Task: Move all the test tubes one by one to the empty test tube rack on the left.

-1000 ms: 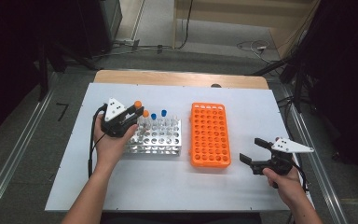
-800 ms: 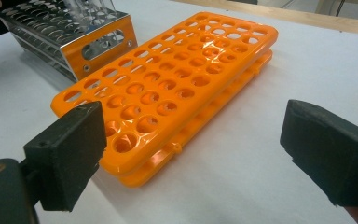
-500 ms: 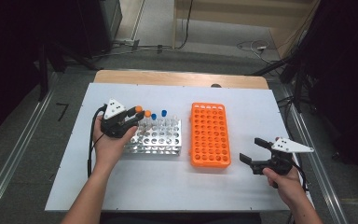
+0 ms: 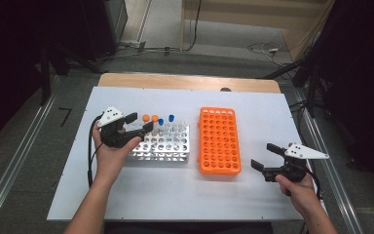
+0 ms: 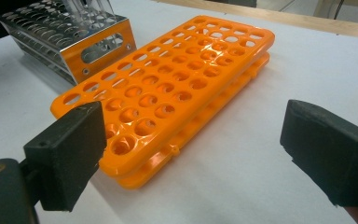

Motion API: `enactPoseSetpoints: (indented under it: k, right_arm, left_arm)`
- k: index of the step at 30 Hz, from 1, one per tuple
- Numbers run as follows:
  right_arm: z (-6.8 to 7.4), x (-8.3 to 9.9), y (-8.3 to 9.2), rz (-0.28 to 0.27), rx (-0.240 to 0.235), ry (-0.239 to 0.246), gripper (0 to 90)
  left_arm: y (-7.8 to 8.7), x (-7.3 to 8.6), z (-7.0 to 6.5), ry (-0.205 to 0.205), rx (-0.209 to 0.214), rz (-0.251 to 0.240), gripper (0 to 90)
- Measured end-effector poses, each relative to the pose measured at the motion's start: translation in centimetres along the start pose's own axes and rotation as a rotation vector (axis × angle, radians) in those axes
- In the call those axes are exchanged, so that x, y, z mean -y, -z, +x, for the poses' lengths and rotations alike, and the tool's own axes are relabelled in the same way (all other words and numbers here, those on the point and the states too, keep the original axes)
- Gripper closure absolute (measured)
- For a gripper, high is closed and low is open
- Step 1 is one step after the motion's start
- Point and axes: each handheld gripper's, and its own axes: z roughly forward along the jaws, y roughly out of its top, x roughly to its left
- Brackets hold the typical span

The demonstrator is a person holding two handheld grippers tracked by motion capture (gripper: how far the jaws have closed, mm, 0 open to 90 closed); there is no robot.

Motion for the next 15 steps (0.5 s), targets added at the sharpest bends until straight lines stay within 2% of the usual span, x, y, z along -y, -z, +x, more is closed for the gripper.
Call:
enactPoseSetpoints:
  k: [3,8,15]
  right_arm:
    - [0.0,0.0,0.0,0.0,0.0,0.0,5.5]
    - [-0.2,0.0,0.0,0.0,0.003,-0.001,5.5]
    - [-0.4,0.1,-0.1,0.0,0.006,-0.004,5.5]
  left_arm:
    - [0.9,0.3,-0.2,0.003,0.021,-0.012,12.0]
    - [2.3,0.9,-0.6,-0.007,0.059,-0.023,1.4]
    - [3.2,1.7,-1.1,-0.032,0.095,-0.029,0.0]
